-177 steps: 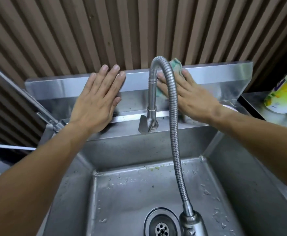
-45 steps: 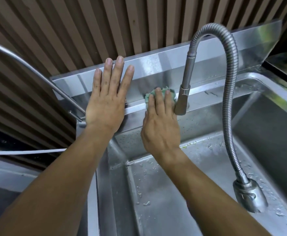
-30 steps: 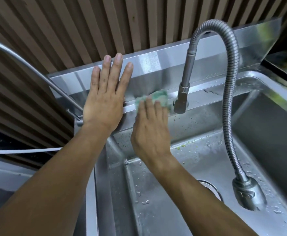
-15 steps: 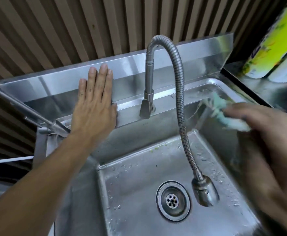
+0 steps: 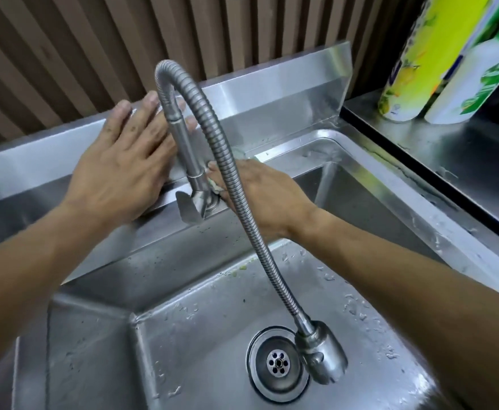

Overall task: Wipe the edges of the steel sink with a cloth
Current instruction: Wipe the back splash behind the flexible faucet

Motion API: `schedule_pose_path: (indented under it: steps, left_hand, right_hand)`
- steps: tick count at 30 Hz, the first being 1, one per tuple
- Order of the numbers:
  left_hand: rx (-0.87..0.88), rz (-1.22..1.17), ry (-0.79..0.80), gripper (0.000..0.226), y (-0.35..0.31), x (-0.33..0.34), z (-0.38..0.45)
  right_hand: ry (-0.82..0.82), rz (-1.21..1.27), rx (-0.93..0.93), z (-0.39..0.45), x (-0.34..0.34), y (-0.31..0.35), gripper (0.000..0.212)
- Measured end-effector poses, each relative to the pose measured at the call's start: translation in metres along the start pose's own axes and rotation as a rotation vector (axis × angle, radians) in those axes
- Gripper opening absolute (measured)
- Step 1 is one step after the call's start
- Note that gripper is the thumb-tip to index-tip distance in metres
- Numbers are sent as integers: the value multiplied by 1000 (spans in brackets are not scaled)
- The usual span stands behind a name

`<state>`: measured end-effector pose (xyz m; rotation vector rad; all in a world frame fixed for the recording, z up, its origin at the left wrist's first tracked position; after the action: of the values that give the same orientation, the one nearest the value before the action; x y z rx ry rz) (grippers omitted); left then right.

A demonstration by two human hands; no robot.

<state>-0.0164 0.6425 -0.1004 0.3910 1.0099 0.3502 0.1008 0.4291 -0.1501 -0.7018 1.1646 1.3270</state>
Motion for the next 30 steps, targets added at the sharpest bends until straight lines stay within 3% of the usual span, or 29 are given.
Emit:
schedule_pose_path:
  steps: [3, 6, 13, 15, 17, 19, 21, 23, 27, 30]
  left_hand:
    - [19, 51, -58, 58, 2, 3, -2]
    - [30, 63, -99, 58, 2, 6, -4]
    - [21, 77, -199, 62, 1, 9, -4]
    - [13, 98, -202, 61, -2, 9, -3]
    - [-2, 105, -190, 61, -3, 10, -3]
    - [-26, 110, -188, 59, -7, 9, 0]
    - [-57, 99, -171, 57, -10, 5, 6]
    - [-74, 72, -121, 54, -7, 0, 17]
    - [107, -40, 60, 57, 12, 5, 38]
    - [220, -20, 13, 58, 13, 4, 48]
  right_hand:
    - [15, -18, 132, 1, 3, 1, 49]
    - [-78, -29, 267, 2, 10, 11, 56]
    - [-492, 101, 619, 9, 7, -4, 23]
    - [-473, 46, 674, 13, 9, -1, 21]
    - [-356, 79, 645, 17, 16, 19, 38]
    - [-210, 127, 457, 12, 20, 31, 55]
    - [-113, 144, 269, -1, 14, 13, 53]
    - [-82, 79, 205, -13, 2, -17, 50]
    - [-134, 37, 369, -23, -9, -42, 53]
    - [-216, 1, 523, -19, -7, -38, 50]
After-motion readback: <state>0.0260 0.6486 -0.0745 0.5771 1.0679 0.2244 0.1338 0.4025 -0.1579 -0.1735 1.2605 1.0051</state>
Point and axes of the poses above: each hand's wrist, its own z-axis towards the middle knuckle, its own x-axis out of the palm, y = z × x, the point moved 1 cm from there along z, towards the middle knuckle, and after that the axes turned 6 degrees about -x, right-handed, at the moved point
